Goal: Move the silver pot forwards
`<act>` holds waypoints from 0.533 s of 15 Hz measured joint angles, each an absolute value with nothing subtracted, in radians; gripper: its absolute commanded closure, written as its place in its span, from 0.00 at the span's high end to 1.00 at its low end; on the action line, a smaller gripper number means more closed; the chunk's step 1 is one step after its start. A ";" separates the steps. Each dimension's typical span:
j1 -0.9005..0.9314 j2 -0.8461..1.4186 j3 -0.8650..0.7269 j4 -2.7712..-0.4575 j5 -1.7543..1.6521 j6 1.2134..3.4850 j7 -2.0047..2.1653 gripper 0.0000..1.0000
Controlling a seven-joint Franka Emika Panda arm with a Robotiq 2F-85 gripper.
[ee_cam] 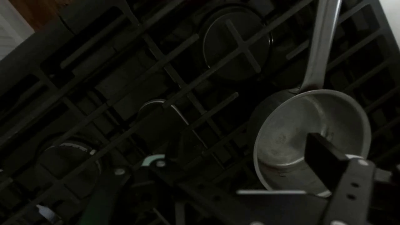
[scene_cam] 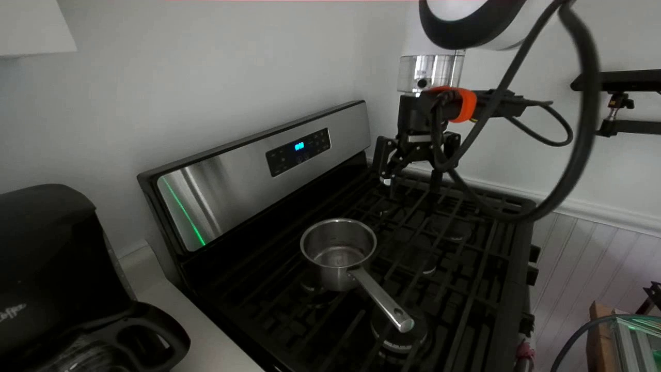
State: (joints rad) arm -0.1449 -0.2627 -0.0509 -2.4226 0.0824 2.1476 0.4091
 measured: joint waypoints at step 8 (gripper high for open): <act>-0.135 -0.058 -0.051 -2.415 0.166 2.320 0.454 1.00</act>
State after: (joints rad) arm -0.1355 -0.0584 -0.0511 -2.4155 0.1659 2.3200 0.4543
